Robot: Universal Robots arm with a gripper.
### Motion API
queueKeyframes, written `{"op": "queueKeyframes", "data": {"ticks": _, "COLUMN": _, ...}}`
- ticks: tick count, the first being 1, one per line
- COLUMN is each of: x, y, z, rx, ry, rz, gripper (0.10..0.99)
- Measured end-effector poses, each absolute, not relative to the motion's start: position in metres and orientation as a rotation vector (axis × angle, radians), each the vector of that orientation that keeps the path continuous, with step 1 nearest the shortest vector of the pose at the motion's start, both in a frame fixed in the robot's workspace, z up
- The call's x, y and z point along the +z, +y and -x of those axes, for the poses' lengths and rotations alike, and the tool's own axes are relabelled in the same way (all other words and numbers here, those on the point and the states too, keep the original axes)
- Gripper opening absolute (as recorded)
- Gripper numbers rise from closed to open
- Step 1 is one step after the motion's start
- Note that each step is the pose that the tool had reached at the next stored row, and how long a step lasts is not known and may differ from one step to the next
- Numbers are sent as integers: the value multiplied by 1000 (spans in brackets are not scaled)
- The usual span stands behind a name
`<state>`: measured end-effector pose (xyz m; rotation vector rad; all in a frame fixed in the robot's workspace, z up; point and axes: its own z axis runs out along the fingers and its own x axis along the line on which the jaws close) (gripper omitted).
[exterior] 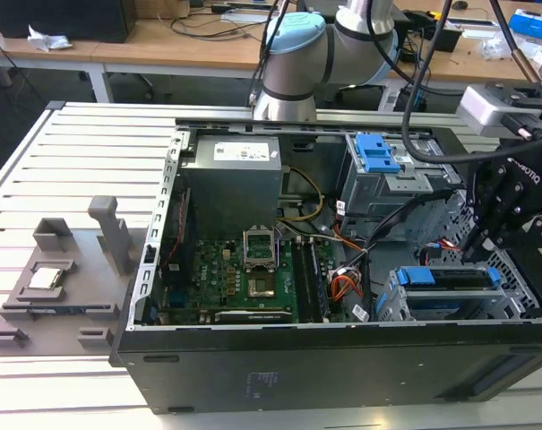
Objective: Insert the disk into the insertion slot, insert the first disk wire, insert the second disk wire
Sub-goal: 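Insert the first disk wire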
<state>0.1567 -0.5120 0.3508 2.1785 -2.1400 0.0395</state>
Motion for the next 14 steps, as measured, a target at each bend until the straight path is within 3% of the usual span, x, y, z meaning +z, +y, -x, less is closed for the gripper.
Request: {"op": "queueKeyframes", "data": {"ticks": 14, "x": 346, "y": -521, "z": -157, "rx": 17, "ry": -2150, "rz": -2190, "gripper": 169}}
